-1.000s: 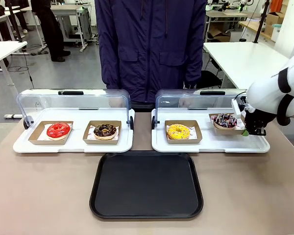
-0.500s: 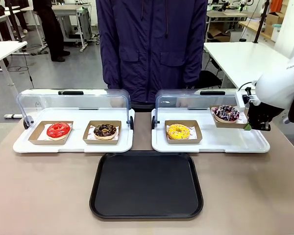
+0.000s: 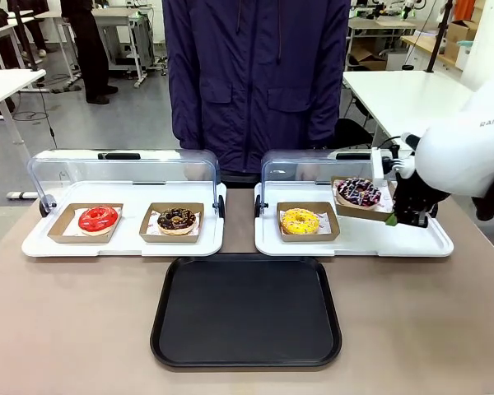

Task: Move the fourth donut from the left to the tray.
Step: Pick up the Paper togo box containing the Donut indicated by the person and place it on the Handle tray.

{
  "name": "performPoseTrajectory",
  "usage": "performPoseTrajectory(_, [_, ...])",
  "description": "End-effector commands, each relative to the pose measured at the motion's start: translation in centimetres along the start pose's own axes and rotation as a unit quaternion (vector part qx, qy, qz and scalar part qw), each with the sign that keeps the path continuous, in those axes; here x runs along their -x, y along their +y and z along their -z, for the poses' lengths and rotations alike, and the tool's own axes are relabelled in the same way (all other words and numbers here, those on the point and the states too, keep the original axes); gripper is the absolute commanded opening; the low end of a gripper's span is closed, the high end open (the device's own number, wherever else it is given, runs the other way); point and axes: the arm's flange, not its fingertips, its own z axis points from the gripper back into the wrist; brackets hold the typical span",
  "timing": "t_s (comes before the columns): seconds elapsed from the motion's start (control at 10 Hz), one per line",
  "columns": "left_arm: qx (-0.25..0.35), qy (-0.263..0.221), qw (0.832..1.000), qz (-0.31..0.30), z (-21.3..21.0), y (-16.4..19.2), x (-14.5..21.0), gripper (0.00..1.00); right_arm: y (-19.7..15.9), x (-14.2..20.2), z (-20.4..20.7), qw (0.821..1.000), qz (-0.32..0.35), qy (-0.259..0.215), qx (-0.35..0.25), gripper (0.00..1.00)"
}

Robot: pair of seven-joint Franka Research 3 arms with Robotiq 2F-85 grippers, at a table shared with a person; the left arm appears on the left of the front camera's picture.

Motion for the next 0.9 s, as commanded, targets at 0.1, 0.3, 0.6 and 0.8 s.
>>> performPoseTrajectory(0.1, [0.004,0.005,1.0,0.001,-0.1,-0.1,0.0,1.0,4.3,-4.3,-0.4,1.0,0.011,-0.013,0.014,0.02])
performPoseTrajectory(0.3, [0.004,0.005,1.0,0.001,-0.1,-0.1,0.0,1.0,6.6,-6.4,-0.3,1.0,-0.009,-0.011,0.016,0.02])
performPoseTrajectory(0.6, [0.004,0.005,1.0,0.001,-0.1,-0.1,0.0,1.0,4.5,-8.0,-0.4,1.0,-0.018,-0.019,-0.001,0.02])
performPoseTrajectory(0.8, [0.004,0.005,1.0,0.001,-0.1,-0.1,0.0,1.0,4.5,-8.0,-0.4,1.0,-0.018,-0.019,-0.001,0.02])
